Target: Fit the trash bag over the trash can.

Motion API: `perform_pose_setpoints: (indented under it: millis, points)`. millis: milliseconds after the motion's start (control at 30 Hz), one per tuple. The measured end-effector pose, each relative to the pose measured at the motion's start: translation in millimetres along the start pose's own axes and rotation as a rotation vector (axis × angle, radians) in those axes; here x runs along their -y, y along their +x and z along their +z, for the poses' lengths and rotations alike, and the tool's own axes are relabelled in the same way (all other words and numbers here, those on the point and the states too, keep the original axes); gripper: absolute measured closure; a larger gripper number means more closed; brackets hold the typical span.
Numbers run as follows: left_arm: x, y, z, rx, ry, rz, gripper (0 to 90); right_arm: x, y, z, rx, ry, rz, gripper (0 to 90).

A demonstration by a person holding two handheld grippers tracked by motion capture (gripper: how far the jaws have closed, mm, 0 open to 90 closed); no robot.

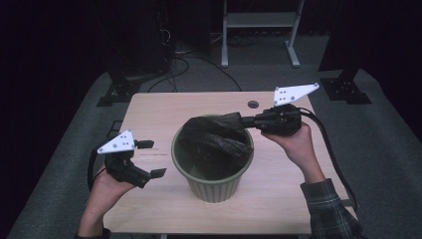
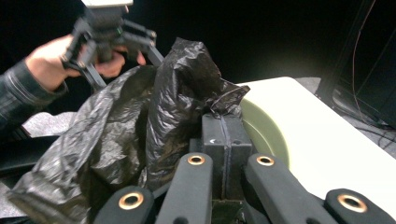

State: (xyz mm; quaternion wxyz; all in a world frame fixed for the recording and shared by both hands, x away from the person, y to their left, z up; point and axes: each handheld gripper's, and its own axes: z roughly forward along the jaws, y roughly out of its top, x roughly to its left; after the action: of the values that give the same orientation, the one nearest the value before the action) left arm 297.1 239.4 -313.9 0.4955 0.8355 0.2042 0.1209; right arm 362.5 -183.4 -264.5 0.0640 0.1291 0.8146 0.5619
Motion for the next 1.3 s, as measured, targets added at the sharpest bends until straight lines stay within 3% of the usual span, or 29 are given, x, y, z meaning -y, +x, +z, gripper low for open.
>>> perform_pose_setpoints:
  millis: [333, 567, 767, 933, 1100, 1133, 1233, 1300]
  points:
    - [-44.2, 10.7, 6.0, 0.063, -0.047, 0.057, 7.3, -4.0, -3.2, 11.7, -0.008, 0.019, -0.002, 89.8]
    - [-66.1, 16.9, 16.0, 0.088, -0.07, 0.083, 14.3, -4.7, -5.3, 16.5, -0.013, 0.026, -0.001, 89.8]
    - [-84.8, 19.7, 35.7, 0.13, -0.071, 0.11, 22.9, -4.2, -7.4, 18.8, -0.015, 0.029, 0.004, 89.8]
    - [-96.9, 19.7, 50.5, 0.141, -0.083, 0.124, 24.4, -3.6, -8.0, 20.3, -0.018, 0.032, 0.002, 89.8]
    - [-106.7, 19.3, 61.9, 0.164, -0.075, 0.141, 30.0, -3.2, -9.3, 21.6, -0.02, 0.032, 0.005, 89.8]
    - [-110.5, 18.8, 68.0, 0.197, -0.063, 0.143, 34.3, -3.2, -9.7, 22.0, -0.021, 0.032, 0.005, 89.8]
    - [-112.7, 18.1, 74.1, 0.21, -0.045, 0.148, 39.9, -3.1, -10.8, 23.0, -0.021, 0.031, 0.005, 89.8]
    - [-111.9, 16.8, 82.8, 0.249, -0.007, 0.149, 46.1, -2.9, -12.1, 24.3, -0.021, 0.028, 0.009, 89.8]
